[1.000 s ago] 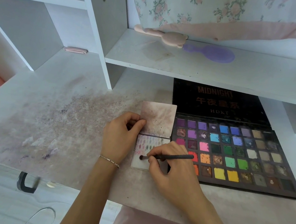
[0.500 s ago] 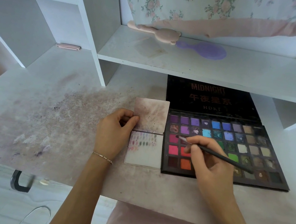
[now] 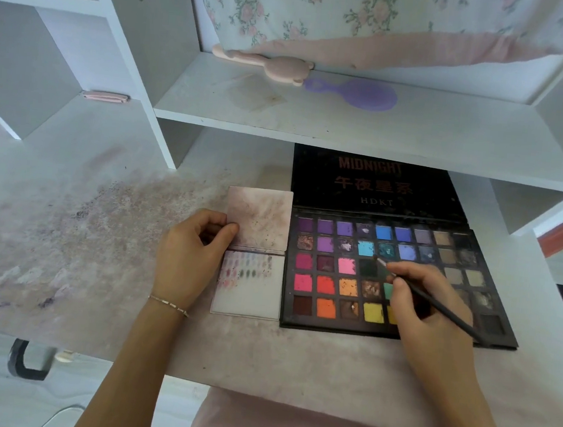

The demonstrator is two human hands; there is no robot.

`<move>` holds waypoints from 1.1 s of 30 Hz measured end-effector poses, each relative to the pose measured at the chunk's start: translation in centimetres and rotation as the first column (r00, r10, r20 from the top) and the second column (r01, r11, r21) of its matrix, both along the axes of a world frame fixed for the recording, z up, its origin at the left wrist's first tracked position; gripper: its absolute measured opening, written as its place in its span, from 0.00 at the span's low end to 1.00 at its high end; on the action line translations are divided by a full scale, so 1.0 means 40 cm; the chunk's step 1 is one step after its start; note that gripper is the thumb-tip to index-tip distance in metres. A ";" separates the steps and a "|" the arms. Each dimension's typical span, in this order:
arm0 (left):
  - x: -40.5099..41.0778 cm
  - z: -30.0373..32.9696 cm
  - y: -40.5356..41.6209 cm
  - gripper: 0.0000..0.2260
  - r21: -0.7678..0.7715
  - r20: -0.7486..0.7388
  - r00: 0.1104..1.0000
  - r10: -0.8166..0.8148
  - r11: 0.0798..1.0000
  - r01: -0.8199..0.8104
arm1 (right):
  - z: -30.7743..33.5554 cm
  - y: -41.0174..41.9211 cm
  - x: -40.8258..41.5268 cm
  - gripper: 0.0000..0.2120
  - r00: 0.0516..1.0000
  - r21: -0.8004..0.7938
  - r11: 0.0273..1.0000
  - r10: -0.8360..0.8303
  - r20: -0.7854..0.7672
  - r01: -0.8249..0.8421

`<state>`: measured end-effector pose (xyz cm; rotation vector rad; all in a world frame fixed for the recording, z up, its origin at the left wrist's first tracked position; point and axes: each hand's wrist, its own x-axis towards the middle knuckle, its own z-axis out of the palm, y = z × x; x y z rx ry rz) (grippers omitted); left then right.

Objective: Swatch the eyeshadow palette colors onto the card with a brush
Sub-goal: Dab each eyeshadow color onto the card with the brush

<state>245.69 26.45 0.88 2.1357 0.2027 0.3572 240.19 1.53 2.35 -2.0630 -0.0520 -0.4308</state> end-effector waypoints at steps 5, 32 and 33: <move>0.000 -0.001 -0.004 0.02 0.026 0.017 1.000 0.015 1.000 -0.016 | -0.008 -0.005 -0.003 0.09 0.998 0.038 0.997 -0.060 -0.012 0.060; -0.004 -0.003 -0.005 0.03 0.025 0.036 0.999 0.008 1.000 -0.009 | -0.013 0.000 0.005 0.10 1.000 -0.143 0.990 -0.019 0.006 0.020; -0.004 -0.003 -0.004 0.02 0.025 0.036 0.999 0.008 1.000 -0.009 | -0.014 0.000 0.005 0.09 1.000 -0.141 0.990 -0.015 0.011 0.017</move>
